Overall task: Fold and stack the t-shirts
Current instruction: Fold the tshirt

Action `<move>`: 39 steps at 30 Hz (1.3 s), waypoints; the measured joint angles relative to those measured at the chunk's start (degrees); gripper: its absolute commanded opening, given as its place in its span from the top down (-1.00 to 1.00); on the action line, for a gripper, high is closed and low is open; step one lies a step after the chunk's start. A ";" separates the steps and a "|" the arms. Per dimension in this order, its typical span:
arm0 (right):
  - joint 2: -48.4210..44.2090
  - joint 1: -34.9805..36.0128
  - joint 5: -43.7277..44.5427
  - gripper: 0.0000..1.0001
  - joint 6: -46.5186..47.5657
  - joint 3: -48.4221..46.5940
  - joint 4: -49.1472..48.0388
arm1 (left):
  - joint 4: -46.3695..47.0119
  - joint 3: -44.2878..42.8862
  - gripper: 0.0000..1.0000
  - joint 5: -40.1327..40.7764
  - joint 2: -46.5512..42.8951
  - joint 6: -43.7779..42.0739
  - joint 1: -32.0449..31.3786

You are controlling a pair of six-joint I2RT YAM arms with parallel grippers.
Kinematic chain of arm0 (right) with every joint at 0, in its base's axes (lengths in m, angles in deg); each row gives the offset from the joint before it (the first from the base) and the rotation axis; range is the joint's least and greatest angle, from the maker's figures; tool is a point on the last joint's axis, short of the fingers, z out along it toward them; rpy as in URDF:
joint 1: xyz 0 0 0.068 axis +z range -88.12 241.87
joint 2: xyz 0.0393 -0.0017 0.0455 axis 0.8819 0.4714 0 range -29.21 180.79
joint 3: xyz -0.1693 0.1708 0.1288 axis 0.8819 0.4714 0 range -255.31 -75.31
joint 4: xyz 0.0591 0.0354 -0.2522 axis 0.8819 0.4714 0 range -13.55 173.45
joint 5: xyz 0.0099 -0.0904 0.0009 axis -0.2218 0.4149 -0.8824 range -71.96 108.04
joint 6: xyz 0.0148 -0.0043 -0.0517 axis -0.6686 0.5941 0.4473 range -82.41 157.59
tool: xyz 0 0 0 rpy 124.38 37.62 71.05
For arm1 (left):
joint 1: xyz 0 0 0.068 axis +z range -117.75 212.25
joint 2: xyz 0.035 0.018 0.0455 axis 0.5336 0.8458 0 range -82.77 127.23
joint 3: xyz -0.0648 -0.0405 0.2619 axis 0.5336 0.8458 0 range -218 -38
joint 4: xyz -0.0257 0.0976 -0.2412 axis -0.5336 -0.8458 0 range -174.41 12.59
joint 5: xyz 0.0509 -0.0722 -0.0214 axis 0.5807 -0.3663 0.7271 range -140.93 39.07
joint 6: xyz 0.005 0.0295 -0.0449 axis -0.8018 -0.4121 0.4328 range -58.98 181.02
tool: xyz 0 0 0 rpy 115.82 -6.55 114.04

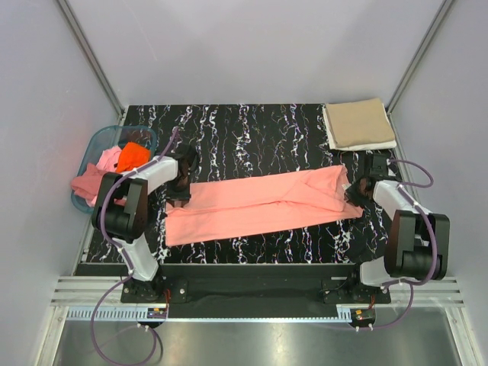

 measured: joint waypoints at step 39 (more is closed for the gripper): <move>-10.58 -9.86 -19.65 0.21 4.85 1.70 -1.16 | 8.98 -25.22 -0.10 -32.83 2.49 -2.99 -15.15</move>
